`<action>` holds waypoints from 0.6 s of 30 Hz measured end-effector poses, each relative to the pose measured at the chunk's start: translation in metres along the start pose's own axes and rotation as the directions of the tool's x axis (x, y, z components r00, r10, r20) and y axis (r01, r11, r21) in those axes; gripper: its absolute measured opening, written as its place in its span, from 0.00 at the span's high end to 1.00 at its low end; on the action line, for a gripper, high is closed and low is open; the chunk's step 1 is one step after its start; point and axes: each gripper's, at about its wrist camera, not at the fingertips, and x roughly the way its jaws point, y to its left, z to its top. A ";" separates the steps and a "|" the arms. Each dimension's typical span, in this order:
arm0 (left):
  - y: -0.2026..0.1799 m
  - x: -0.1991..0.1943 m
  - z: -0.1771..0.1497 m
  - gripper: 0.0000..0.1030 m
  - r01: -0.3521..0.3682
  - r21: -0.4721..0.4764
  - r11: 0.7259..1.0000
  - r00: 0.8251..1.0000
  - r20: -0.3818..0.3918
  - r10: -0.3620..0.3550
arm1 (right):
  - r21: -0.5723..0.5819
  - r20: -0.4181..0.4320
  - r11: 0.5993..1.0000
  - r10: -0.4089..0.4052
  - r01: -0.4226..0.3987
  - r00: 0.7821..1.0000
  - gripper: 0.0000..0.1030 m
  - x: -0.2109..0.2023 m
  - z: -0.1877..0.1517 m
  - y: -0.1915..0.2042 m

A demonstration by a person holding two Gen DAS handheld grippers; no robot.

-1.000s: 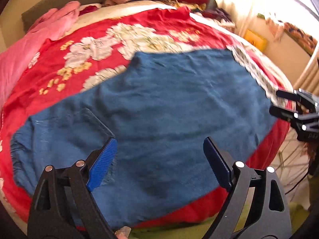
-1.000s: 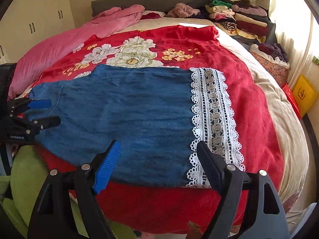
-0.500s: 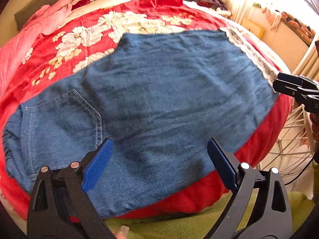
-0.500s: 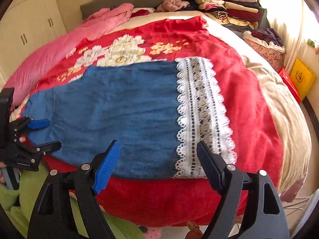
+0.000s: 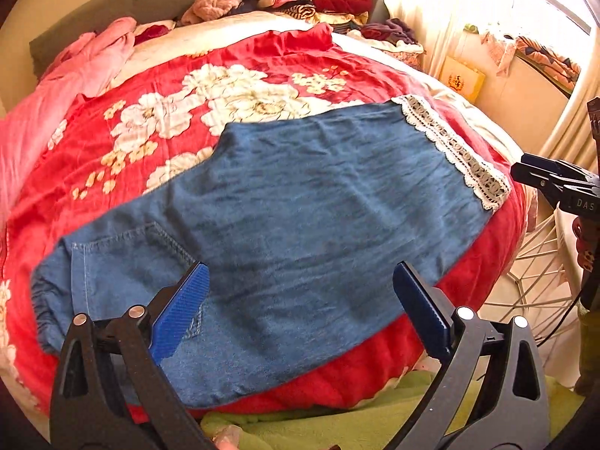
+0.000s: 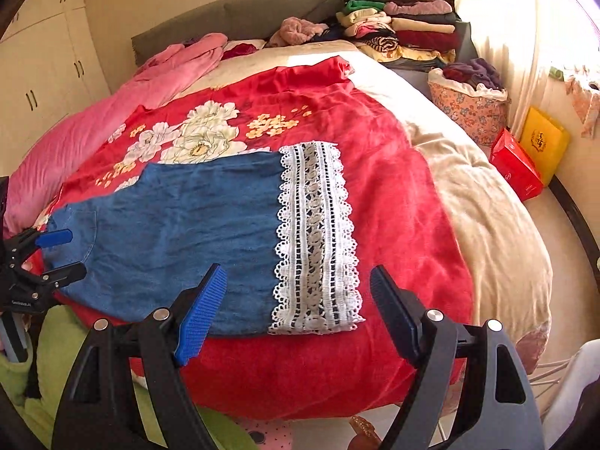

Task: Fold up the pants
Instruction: 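Smooth the laid-out denim pants with both open grippers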

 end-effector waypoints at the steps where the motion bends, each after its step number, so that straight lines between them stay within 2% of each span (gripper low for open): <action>1: -0.002 -0.001 0.003 0.11 0.002 0.003 1.000 1.000 0.002 -0.002 | 0.002 0.002 1.000 0.000 0.000 1.000 0.24 -0.001 0.000 -0.001; 9: -0.021 -0.001 0.038 0.11 -0.007 0.062 0.998 0.999 0.037 0.005 | 0.021 0.006 1.000 0.008 -0.009 1.000 0.24 0.000 -0.005 -0.009; 18: -0.047 0.020 0.080 0.11 0.000 0.146 0.989 0.999 0.034 -0.005 | 0.024 0.011 0.998 0.055 -0.055 0.998 0.24 0.006 -0.013 -0.010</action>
